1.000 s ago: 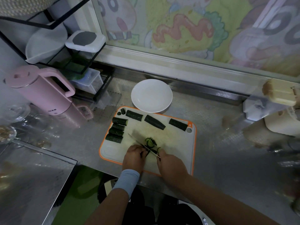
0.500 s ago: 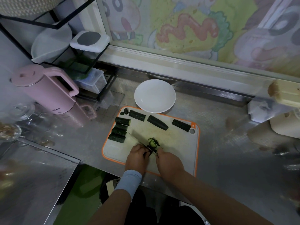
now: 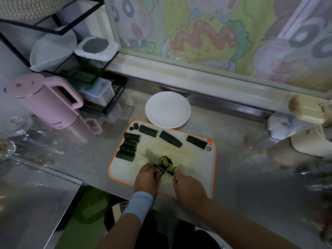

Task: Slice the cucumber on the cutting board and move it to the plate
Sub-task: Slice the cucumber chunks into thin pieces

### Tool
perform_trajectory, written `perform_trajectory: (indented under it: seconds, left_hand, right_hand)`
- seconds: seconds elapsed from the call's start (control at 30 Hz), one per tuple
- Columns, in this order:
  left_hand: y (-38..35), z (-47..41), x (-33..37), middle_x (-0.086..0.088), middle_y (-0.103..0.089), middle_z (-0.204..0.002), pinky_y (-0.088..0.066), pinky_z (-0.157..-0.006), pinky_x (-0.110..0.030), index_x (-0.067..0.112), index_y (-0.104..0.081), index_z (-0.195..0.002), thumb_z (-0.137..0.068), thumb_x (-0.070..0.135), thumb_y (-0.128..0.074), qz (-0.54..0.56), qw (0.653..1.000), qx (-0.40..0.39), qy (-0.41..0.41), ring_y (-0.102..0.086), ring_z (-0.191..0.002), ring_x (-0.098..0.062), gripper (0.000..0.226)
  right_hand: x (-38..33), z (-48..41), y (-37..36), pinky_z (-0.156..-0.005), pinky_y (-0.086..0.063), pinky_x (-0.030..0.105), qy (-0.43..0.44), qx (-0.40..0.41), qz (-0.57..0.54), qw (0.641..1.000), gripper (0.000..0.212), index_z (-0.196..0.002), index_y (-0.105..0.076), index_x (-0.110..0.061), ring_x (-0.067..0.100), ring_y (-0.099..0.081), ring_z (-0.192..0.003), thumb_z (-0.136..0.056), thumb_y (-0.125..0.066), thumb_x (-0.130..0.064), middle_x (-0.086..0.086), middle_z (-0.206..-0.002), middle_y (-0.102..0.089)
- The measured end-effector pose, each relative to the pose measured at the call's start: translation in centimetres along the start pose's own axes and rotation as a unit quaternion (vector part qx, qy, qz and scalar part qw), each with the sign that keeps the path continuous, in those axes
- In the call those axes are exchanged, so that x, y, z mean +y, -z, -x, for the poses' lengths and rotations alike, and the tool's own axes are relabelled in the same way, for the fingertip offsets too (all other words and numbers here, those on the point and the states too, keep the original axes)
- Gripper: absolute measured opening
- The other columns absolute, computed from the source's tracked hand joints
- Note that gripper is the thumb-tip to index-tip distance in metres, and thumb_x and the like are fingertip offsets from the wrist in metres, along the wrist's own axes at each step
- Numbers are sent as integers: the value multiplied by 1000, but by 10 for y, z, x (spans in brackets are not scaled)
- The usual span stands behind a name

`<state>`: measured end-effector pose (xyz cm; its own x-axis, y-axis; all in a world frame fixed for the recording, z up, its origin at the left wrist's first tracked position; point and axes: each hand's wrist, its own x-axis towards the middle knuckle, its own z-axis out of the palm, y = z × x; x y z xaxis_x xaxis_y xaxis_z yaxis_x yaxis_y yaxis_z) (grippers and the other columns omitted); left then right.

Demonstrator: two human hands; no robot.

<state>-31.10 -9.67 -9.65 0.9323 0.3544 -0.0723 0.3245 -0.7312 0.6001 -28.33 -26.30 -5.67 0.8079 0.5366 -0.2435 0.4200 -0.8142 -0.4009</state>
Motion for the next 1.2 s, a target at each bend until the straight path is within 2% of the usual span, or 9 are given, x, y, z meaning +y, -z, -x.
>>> perform_trajectory:
  seconds: [0.1,0.17,0.27,0.37,0.53,0.73,0.83,1.03,1.2]
  left_hand:
    - [0,1,1,-3,-65,-82,-50,-66,-28,12,-74,-76,-77,16,-74,1,1000,8,-10,-60,-78,-21,4]
    - [0,2,3,-3,-66,-78,-51,-61,-26,13,-74,-72,-72,13,-78,-11,999,17,-29,-61,-73,-21,4]
    - [3,3,5,-1,-67,-77,-44,-57,-20,14,-74,-68,-64,8,-83,-29,997,27,-71,-62,-71,-21,12]
    - [2,4,2,-3,-65,-80,-42,-59,-22,12,-72,-70,-70,10,-79,-17,998,22,-53,-61,-76,-24,7]
    - [5,3,4,-4,-63,-93,-45,-73,-27,13,-73,-85,-85,22,-65,-9,1000,-9,-1,-57,-88,-21,12]
    - [6,3,5,-2,-63,-94,-43,-74,-25,15,-72,-82,-85,22,-64,-3,1000,-13,13,-57,-89,-20,11]
    - [6,3,4,-2,-65,-92,-44,-73,-25,15,-73,-81,-84,22,-67,1,1000,-7,7,-58,-88,-20,10]
    - [6,8,0,-2,-65,-91,-49,-70,-27,15,-74,-84,-82,17,-68,-6,999,4,-35,-59,-86,-20,7]
    - [8,5,2,-2,-64,-90,-45,-72,-25,16,-74,-85,-84,21,-66,-2,1000,-8,0,-59,-85,-20,10]
  right_hand:
    - [-3,-6,-6,-59,-33,34,0,-6,-3,1000,31,-121,-47,-11,30,-61,-79,-102,-32,-30,11,-91,-64]
    - [-5,-12,-11,-63,-41,36,-6,-13,3,1000,33,-125,-47,-9,29,-62,-83,-102,-32,-27,11,-96,-65]
    - [-9,-20,-15,-70,-49,38,-11,-19,30,999,43,-141,-36,-5,28,-63,-87,-102,-34,-24,12,-101,-66]
    - [-11,-22,-12,-72,-48,38,-8,-23,24,999,43,-141,-36,-6,28,-63,-91,-103,-33,-25,12,-104,-65]
    - [-11,-9,-5,-61,-36,32,3,16,-6,1000,37,-130,-45,-10,26,-63,-80,-102,-34,-32,10,-93,-66]
    - [-3,4,-3,-62,-42,35,1,14,-12,1000,29,-118,-48,-16,24,-62,-77,-101,-34,-35,5,-89,-65]
    - [-5,3,-7,-59,-38,33,-5,13,-20,1000,28,-117,-48,-15,26,-62,-77,-101,-34,-34,8,-89,-65]
    - [-11,-15,-19,-64,-37,32,-20,-7,-3,1000,33,-127,-45,-9,26,-63,-85,-102,-34,-28,10,-97,-66]
    - [-15,-22,-14,-65,-42,36,-11,-14,27,999,43,-140,-34,-7,28,-63,-86,-102,-32,-28,11,-100,-66]
